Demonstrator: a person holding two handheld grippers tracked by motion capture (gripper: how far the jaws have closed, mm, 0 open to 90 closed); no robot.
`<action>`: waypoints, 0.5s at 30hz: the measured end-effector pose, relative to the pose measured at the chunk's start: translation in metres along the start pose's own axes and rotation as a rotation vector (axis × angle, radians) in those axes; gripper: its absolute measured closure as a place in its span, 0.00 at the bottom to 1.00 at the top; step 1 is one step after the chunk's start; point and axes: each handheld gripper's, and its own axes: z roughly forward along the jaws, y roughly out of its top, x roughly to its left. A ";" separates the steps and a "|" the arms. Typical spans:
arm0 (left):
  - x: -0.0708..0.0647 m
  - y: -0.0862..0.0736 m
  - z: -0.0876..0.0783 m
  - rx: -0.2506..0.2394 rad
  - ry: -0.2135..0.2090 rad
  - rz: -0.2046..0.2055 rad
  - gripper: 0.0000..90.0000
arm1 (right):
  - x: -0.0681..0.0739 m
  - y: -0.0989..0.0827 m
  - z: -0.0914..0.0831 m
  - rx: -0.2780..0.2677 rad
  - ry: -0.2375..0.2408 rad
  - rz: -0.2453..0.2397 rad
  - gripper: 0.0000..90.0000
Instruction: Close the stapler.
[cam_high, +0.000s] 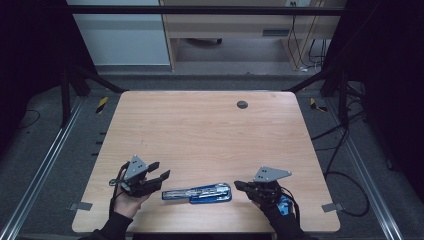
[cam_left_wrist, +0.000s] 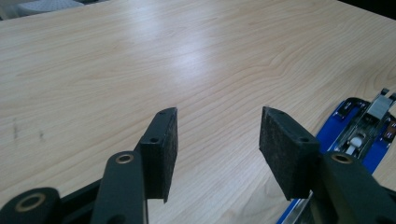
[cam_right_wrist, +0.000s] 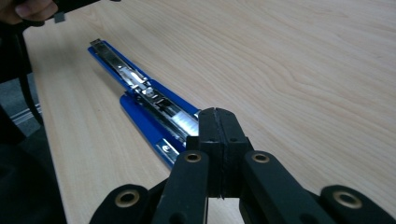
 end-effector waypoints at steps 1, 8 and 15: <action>0.001 -0.003 -0.002 0.001 0.007 0.002 0.51 | 0.001 0.000 0.001 0.001 0.005 0.002 1.00; 0.007 -0.022 -0.014 0.013 0.019 -0.005 0.50 | 0.012 -0.003 0.010 0.028 0.028 -0.013 1.00; 0.006 -0.033 -0.024 0.048 0.006 0.001 0.61 | 0.017 -0.006 0.017 0.060 0.033 -0.029 1.00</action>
